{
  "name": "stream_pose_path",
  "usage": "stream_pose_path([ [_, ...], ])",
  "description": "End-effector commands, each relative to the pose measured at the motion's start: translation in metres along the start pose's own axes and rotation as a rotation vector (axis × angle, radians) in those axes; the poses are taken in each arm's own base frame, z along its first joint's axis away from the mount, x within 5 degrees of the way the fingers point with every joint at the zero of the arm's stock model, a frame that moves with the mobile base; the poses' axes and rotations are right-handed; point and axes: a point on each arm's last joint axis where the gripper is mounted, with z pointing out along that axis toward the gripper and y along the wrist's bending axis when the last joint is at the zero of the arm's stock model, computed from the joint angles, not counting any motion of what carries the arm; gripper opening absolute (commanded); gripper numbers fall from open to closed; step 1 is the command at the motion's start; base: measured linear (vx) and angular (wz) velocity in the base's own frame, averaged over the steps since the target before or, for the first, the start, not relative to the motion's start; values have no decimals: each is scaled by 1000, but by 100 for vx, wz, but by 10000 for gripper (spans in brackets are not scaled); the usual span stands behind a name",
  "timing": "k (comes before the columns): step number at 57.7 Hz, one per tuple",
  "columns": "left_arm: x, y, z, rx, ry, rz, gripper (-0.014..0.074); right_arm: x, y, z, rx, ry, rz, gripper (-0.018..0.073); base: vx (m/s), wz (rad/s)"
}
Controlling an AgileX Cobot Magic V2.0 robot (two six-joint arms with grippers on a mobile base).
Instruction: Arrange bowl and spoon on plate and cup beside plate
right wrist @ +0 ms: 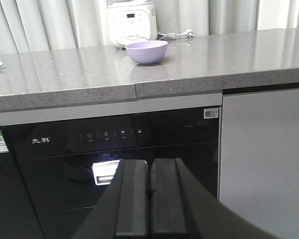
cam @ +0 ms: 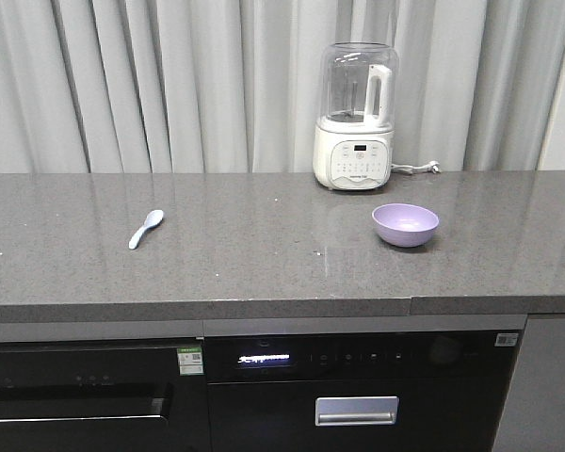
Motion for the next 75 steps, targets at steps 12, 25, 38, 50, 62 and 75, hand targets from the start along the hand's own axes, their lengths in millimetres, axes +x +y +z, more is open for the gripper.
stream_pose_path([
  [12,-16,2,-3,-14,-122,-12,-6,-7,0,0,-4,-85,-11,-8,0,0],
  [25,-16,2,-3,-14,-122,-12,-6,-7,0,0,-4,-85,-11,-8,0,0],
  [38,-16,2,-3,-14,-122,-12,-6,-7,0,0,-4,-85,-11,-8,0,0],
  [50,-16,2,-3,-14,-122,-12,-6,-7,0,0,-4,-85,-11,-8,0,-2],
  [62,-16,2,-3,-14,-122,-12,-6,-7,0,0,-4,-85,-11,-8,6,-19],
  [75,-16,1,-3,-11,-123,-12,-6,-7,0,0,-3,-85,-11,-8,13,-25],
])
